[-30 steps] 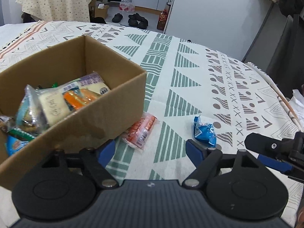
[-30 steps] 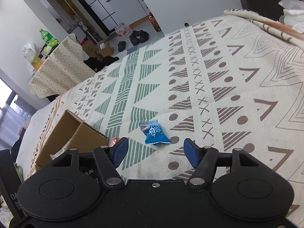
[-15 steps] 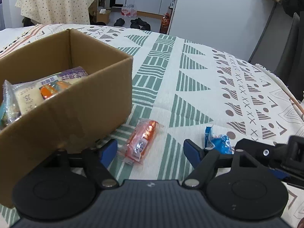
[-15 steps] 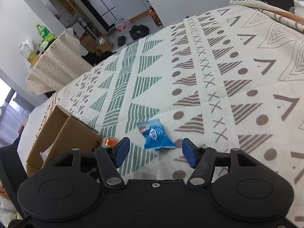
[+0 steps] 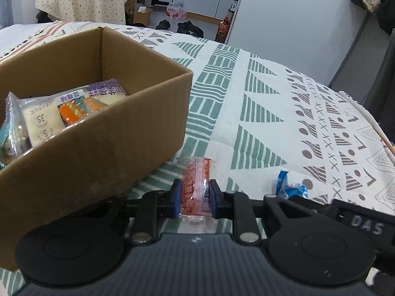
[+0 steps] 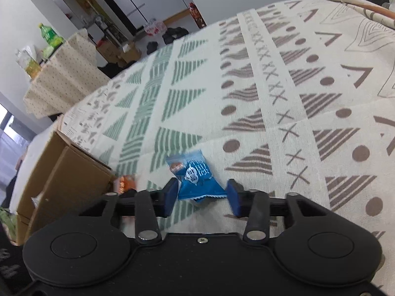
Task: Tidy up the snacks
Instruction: 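Grasp the red candy stick with the left gripper while the right grasps the blue candy, then carry both snacks over the box and open both grippers to drop them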
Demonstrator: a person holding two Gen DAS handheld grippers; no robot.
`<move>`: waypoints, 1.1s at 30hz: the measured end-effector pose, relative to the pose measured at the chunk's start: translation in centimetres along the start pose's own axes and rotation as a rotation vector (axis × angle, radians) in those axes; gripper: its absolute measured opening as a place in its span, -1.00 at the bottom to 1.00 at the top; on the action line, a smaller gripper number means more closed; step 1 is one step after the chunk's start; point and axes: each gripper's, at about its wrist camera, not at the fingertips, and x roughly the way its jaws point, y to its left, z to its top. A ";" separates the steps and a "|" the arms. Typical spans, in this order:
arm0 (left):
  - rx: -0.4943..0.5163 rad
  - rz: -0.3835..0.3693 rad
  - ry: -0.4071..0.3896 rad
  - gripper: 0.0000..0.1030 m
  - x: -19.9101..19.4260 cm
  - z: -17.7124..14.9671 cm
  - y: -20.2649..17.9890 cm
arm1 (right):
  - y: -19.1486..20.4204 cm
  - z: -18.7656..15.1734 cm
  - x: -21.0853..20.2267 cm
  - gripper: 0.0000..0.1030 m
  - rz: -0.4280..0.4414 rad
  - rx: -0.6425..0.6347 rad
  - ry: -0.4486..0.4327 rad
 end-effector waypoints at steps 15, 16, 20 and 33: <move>0.011 -0.046 -0.021 -0.59 -4.9 0.2 -0.3 | 1.7 -0.1 -2.5 -0.82 0.033 -0.044 -0.009; 0.011 -0.047 -0.025 -0.59 -5.3 0.2 -0.2 | 1.8 -0.1 -2.7 -0.83 0.032 -0.043 -0.014; 0.014 -0.057 -0.043 -0.59 -7.0 0.7 -0.1 | 2.0 0.3 -4.0 -0.84 0.045 -0.033 -0.054; 0.008 -0.068 -0.141 -0.59 -12.1 4.0 2.7 | 6.2 0.8 -6.9 -0.84 0.118 -0.087 -0.160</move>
